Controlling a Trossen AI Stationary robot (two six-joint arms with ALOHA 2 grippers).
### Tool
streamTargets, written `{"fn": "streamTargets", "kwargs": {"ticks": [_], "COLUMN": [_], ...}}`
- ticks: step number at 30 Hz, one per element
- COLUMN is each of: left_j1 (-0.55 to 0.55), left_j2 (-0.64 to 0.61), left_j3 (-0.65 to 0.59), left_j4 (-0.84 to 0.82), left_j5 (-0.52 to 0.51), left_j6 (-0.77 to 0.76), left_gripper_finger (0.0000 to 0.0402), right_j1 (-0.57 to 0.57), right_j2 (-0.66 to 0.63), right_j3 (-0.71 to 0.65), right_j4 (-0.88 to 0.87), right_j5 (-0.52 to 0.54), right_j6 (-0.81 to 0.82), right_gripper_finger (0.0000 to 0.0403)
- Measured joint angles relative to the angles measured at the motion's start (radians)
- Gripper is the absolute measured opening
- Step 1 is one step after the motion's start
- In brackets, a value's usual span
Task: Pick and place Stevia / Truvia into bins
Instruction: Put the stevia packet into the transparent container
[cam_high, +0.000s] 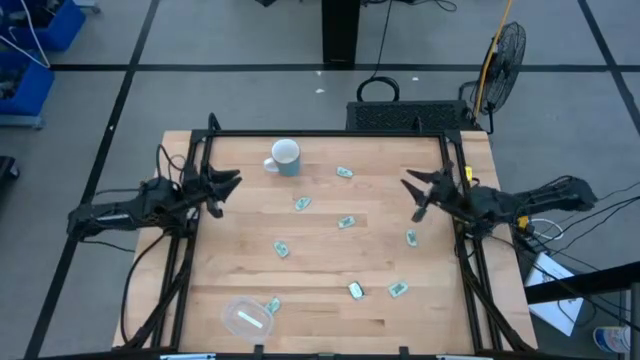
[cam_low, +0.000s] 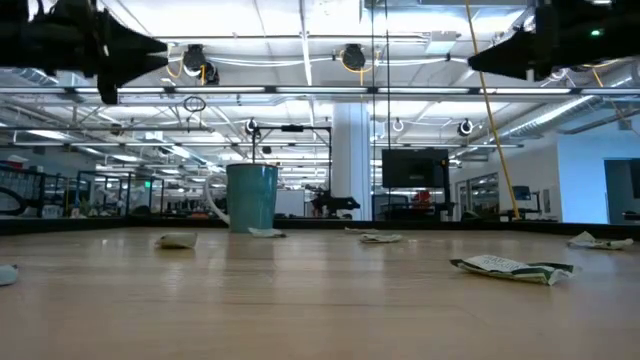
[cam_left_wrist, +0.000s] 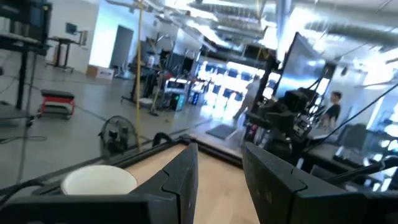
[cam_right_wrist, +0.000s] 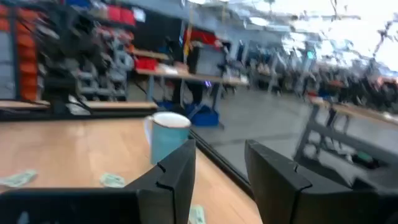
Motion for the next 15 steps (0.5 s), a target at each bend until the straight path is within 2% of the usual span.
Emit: {"fn": "streamTargets", "kwargs": {"ticks": [9,15], "left_j1": [0.070,0.123], "left_j2": [0.375,0.611], "left_j3": [0.272,0.319], "left_j4": [-0.082,-0.074], "left_j5": [-0.040,-0.163], "left_j6": [0.155,0.179], "left_gripper_finger": [0.0131,0.0131], "right_j1": [-0.368,-0.507], "right_j2": [0.442,0.725], "right_j3": [0.195,0.217], "right_j4": [-0.015,0.098], "right_j5": [-0.477,-0.679], "right_j6": [0.121,0.128], "right_gripper_finger": [0.0132,0.0132]}}
